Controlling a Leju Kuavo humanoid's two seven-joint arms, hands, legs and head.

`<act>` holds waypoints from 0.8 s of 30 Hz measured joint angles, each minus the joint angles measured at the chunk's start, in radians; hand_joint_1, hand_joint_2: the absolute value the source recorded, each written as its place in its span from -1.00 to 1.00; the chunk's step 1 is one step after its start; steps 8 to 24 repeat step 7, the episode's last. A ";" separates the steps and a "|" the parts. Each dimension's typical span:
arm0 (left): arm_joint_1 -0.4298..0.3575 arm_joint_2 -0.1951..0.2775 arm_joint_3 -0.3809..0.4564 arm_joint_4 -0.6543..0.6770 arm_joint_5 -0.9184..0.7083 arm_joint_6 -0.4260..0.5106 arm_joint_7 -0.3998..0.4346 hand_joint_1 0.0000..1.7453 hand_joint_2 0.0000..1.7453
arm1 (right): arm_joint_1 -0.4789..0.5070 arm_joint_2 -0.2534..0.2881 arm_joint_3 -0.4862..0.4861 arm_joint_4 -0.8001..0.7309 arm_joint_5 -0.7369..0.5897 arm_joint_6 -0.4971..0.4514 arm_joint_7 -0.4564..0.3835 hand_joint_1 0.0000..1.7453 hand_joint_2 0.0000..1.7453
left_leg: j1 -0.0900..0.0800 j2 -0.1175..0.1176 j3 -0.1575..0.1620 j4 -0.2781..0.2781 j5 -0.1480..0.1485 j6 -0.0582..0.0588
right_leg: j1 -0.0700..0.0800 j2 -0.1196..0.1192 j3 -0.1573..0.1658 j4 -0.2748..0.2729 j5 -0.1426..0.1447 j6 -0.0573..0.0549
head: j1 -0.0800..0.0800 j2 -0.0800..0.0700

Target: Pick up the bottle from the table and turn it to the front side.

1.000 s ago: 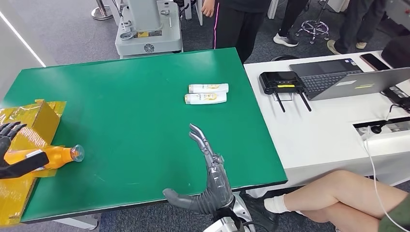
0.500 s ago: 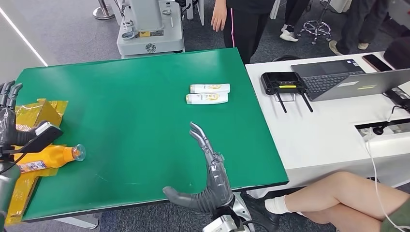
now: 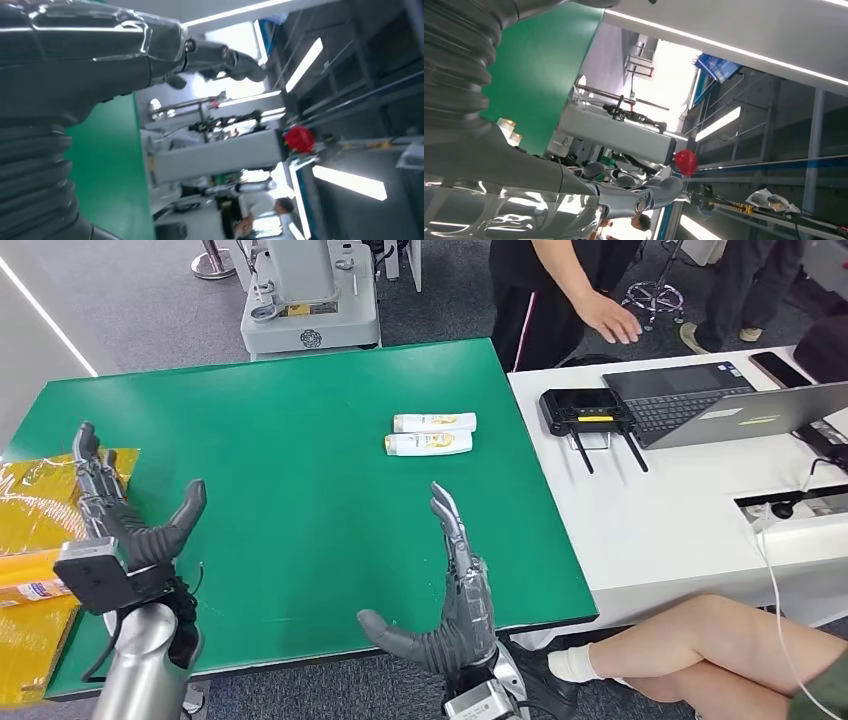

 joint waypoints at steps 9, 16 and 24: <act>0.032 -0.056 -0.011 -0.060 0.002 -0.001 0.000 -1.00 1.00 | 0.004 0.000 -0.003 -0.009 -0.002 0.000 -0.001 -1.00 1.00 | 0.000 0.000 0.000 0.000 0.000 0.000 | 0.001 0.000 0.000 0.000 0.000 0.000 | 0.000 0.000; 0.032 -0.056 -0.011 -0.060 0.002 -0.001 0.000 -1.00 1.00 | 0.004 0.000 -0.003 -0.009 -0.002 0.000 -0.001 -1.00 1.00 | 0.000 0.000 0.000 0.000 0.000 0.000 | 0.001 0.000 0.000 0.000 0.000 0.000 | 0.000 0.000; 0.032 -0.056 -0.011 -0.060 0.002 -0.001 0.000 -1.00 1.00 | 0.004 0.000 -0.003 -0.009 -0.002 0.000 -0.001 -1.00 1.00 | 0.000 0.000 0.000 0.000 0.000 0.000 | 0.001 0.000 0.000 0.000 0.000 0.000 | 0.000 0.000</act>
